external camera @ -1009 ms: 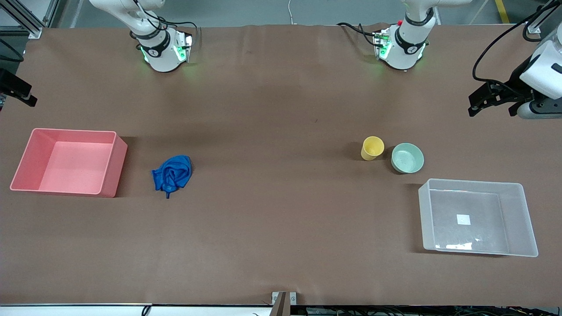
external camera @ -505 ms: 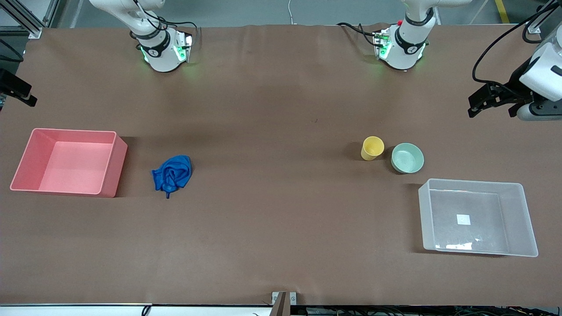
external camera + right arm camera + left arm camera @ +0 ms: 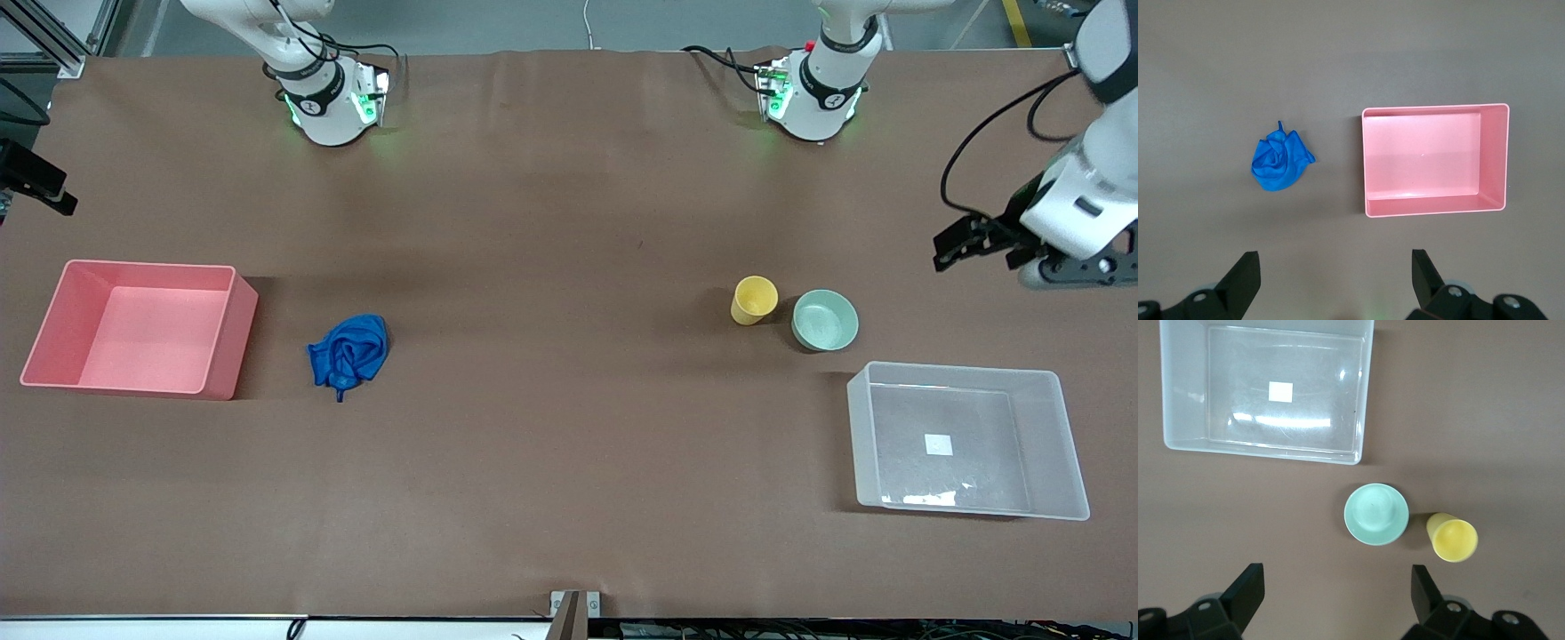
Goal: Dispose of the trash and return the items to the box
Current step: 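Grasp the blue cloth with the right gripper while the left gripper grasps the bowl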
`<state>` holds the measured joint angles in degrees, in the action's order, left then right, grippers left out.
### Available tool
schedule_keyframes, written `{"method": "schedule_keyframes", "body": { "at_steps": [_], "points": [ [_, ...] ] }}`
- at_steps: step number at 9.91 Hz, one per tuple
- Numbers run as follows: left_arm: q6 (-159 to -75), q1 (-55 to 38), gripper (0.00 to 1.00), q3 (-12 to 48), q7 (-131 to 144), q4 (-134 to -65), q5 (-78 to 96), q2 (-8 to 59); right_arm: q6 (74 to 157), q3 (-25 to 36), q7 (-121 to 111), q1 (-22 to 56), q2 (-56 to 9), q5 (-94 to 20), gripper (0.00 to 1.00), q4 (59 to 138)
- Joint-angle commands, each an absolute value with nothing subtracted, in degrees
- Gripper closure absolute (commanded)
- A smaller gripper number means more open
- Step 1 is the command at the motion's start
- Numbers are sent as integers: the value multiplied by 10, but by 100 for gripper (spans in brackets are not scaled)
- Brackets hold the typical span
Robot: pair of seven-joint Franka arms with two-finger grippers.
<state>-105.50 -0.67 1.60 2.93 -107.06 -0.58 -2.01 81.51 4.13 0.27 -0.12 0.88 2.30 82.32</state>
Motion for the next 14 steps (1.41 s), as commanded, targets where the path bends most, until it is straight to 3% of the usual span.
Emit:
{"method": "schedule_keyframes", "body": {
  "at_steps": [1,3,5,8,11,12,13,14],
  "points": [
    [-1179,0,3,18,16,-1224,-1,-39,837,32,1,0,3,17,0,842],
    [-1313,3,3,18,16,-1335,-3,-32,938,16,1,22,-21,17,0,964],
    [-1409,2,3,18,18,-1385,-3,11,1026,-3,5,33,-108,18,0,998],
    [-1500,0,7,18,18,-1384,-3,102,1132,-4,12,61,-233,18,0,1016],
    [-1574,-2,12,18,18,-1369,-4,179,1329,-12,14,69,-252,18,0,1140],
    [-1595,-2,23,18,18,-1370,-6,197,1356,-12,14,69,-258,18,0,1152],
    [-1600,0,62,18,21,-1373,-6,199,1387,-15,14,69,-268,18,0,1170],
    [-1598,2,88,18,19,-1375,-6,197,1424,-16,15,69,-268,18,0,1192]
  ]
}}
